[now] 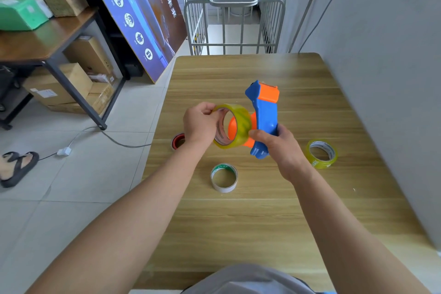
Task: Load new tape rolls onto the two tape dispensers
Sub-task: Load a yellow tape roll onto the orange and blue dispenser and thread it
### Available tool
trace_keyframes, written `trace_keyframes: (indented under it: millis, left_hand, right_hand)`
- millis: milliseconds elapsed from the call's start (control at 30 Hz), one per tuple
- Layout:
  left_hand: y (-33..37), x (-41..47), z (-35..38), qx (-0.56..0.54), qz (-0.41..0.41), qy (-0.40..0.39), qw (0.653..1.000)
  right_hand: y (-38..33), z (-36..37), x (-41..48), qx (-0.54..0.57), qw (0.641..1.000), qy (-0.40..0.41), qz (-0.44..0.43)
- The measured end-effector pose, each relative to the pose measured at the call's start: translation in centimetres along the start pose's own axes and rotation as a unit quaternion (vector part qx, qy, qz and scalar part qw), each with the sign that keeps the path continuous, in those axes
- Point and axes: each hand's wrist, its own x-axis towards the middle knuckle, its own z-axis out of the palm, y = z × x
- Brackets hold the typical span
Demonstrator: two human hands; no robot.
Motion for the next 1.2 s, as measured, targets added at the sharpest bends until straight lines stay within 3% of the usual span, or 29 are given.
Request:
trace_keyframes:
  millis: [133, 467, 567, 700, 833, 967, 1200]
  left_hand:
    - [0.2, 0.0, 0.1, 0.073, 0.055, -0.007, 0.996]
    - [-0.2, 0.0, 0.2, 0.129, 0.030, 0.005, 0.991]
    - [0.1, -0.2, 0.3, 0.036, -0.051, -0.066, 0.996]
    - [0.7, -0.6, -0.1, -0.142, -0.179, -0.127, 0.965]
    - [1.4, -0.8, 0.0, -0.146, -0.206, -0.191, 0.949]
    - [2.1, -1.1, 0.1, -0.197, -0.258, -0.166, 0.931]
    - [1.3, -1.4, 0.6, -0.129, -0.234, -0.166, 0.949]
  right_hand:
    - [0.3, 0.2, -0.2, -0.002, 1.000, -0.008, -0.001]
    - [0.3, 0.9, -0.7, -0.013, 0.999, -0.019, -0.023]
    - [0.2, 1.2, -0.7, -0.012, 0.999, -0.019, -0.026]
    - [0.3, 1.3, -0.6, -0.012, 1.000, -0.006, -0.025]
    - [0.3, 1.5, -0.4, -0.009, 1.000, 0.018, -0.020]
    - [0.5, 1.5, -0.4, -0.008, 0.999, 0.028, -0.019]
    - [0.4, 1.4, -0.3, 0.009, 0.999, 0.030, -0.011]
